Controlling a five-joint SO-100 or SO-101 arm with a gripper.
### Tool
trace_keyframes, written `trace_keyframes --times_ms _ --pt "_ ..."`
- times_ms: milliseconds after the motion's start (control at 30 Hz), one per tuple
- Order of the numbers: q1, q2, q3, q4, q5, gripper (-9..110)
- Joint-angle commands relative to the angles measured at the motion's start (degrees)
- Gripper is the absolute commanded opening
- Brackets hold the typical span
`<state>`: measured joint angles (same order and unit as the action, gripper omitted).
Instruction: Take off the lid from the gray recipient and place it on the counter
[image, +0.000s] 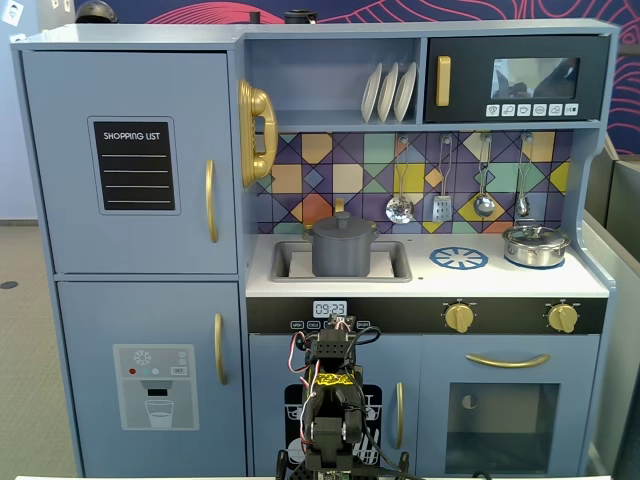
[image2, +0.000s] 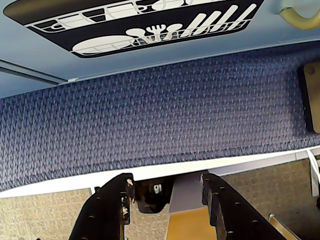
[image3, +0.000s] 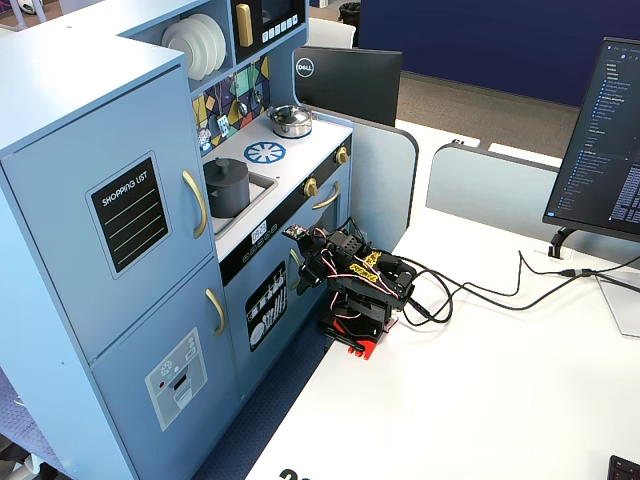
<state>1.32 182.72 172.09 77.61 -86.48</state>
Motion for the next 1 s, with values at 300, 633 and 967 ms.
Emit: trace_keyframes --times_ms 300,633,967 --pt "3.25 -0.53 -0.09 9.76 1.67 0" --pt "0.88 -3.34 -11.07 -5.98 5.98 0" --pt "0.44 -21.18 -47.72 -26.89 -4.48 4"
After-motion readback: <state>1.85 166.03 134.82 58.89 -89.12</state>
